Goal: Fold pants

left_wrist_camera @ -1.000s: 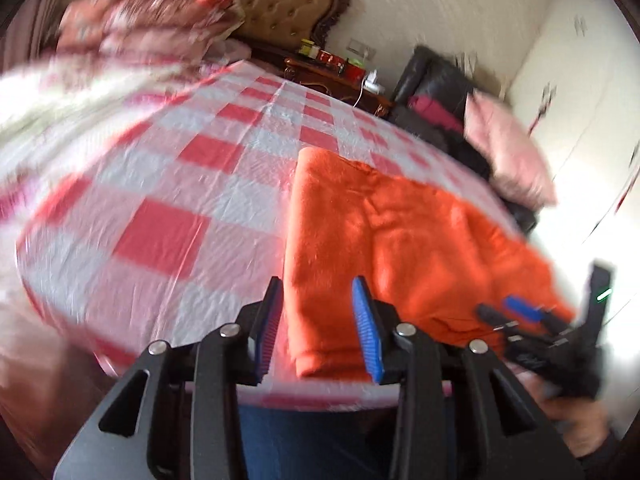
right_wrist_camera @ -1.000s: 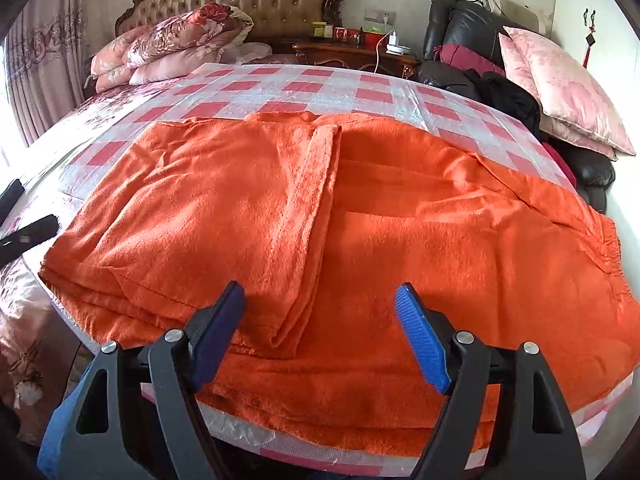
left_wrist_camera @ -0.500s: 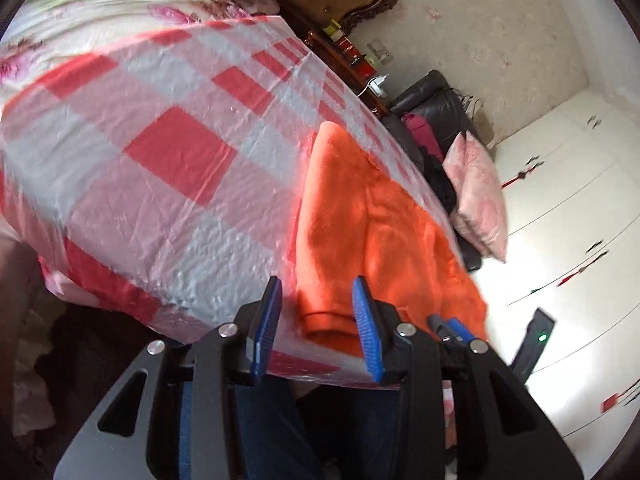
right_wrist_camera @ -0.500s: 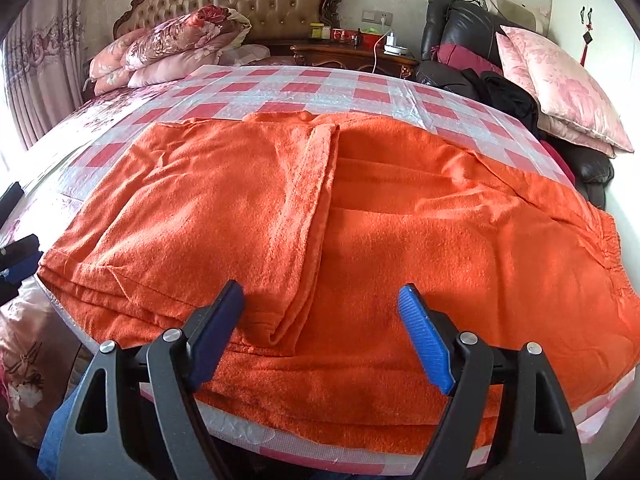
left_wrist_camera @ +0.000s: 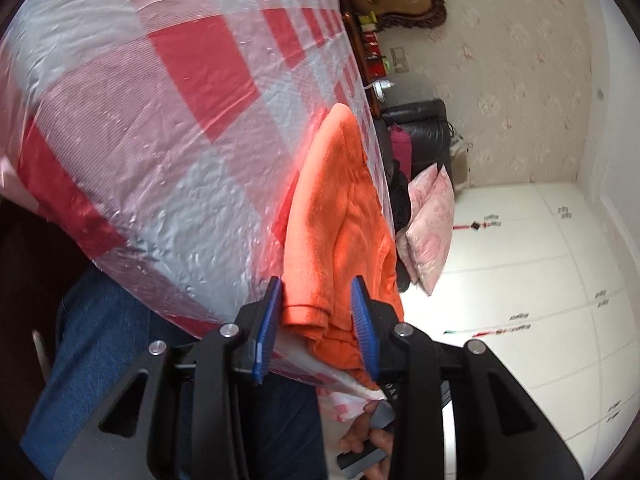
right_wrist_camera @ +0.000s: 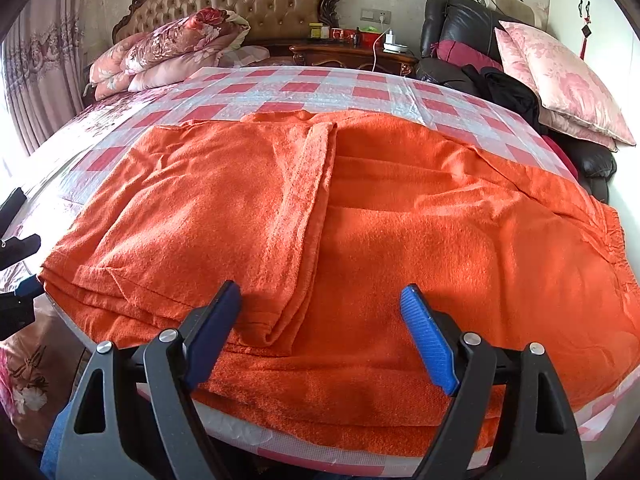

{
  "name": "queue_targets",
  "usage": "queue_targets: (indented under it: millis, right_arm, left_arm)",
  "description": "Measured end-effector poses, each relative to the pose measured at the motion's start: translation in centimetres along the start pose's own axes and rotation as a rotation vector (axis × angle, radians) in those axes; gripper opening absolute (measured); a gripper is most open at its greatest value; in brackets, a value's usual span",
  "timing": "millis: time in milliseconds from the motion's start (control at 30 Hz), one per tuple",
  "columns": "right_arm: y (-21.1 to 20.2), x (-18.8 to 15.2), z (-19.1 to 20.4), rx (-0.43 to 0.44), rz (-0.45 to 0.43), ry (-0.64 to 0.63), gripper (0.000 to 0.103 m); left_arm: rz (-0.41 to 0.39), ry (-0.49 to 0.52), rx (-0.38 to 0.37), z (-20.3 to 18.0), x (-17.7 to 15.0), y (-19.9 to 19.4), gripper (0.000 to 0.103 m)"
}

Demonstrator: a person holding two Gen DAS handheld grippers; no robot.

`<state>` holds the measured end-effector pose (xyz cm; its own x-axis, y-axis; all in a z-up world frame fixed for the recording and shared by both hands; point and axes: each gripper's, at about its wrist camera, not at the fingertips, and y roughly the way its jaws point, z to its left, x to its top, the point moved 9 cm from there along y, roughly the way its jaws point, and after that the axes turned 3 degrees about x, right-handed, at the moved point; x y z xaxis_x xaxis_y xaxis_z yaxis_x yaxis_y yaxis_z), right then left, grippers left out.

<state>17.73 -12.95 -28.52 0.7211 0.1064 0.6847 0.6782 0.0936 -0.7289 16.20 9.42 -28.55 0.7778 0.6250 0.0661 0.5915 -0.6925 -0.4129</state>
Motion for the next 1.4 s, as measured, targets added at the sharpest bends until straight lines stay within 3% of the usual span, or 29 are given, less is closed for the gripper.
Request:
queue_targets:
  millis: [167, 333, 400, 500, 600, 733, 833, 900, 967, 1100, 1167, 1267, 1333, 1400]
  right_arm:
    - [0.1, -0.1, 0.0, 0.002, 0.003, 0.0, 0.08]
    - [0.2, 0.0, 0.0, 0.002, 0.004, 0.001, 0.081]
    - [0.2, 0.0, 0.0, 0.003, 0.004, 0.003, 0.081]
    - [0.2, 0.0, -0.1, 0.003, 0.003, 0.002, 0.081]
    - [0.2, 0.0, 0.0, 0.002, 0.001, 0.003, 0.081]
    - [0.3, 0.0, 0.0, 0.005, 0.004, 0.0, 0.081]
    - [0.3, 0.0, 0.0, 0.007, 0.003, -0.001, 0.081]
    - [0.3, 0.1, 0.0, 0.006, 0.001, -0.001, 0.081]
    - [0.3, 0.1, 0.0, 0.006, 0.004, 0.0, 0.081]
    - [0.3, 0.0, 0.0, 0.005, 0.01, 0.0, 0.081]
    - [0.4, 0.1, -0.1, 0.006, 0.024, 0.003, 0.081]
    - [0.4, 0.7, -0.3, -0.014, 0.081, -0.012, 0.084]
    - [-0.1, 1.9, -0.5, -0.061, 0.099, -0.013, 0.083]
    - [-1.3, 4.7, 0.3, -0.048, 0.072, -0.001, 0.084]
  left_arm:
    - [-0.044, 0.04, 0.083, -0.2, 0.3, -0.5, 0.031]
    - [0.034, -0.109, -0.034, 0.4, -0.6, -0.3, 0.031]
    - [0.063, -0.135, -0.042, 0.4, -1.4, 0.1, 0.031]
    - [0.039, -0.045, 0.019, -0.4, -1.2, 0.1, 0.033]
    - [0.021, 0.019, 0.021, -2.0, -0.4, 0.3, 0.035]
    - [-0.009, 0.049, 0.124, -2.4, 0.0, 0.9, 0.035]
    - [-0.031, -0.011, 0.163, -1.2, -0.3, 0.5, 0.034]
    - [-0.051, -0.054, 0.165, -0.4, -0.3, 0.0, 0.025]
    - [-0.08, -0.081, 0.175, -0.1, 0.0, -0.2, 0.025]
    - [-0.096, -0.015, 0.226, -0.6, 0.5, 0.3, 0.021]
    - [-0.101, 0.035, 0.281, -0.7, 0.5, 0.5, 0.01]
    - [-0.116, 0.09, 0.299, -0.9, 0.2, 0.3, 0.009]
    - [-0.126, 0.118, 0.305, -1.0, 0.1, 0.2, 0.009]
    - [-0.138, 0.138, 0.307, -1.0, 0.0, 0.2, 0.009]
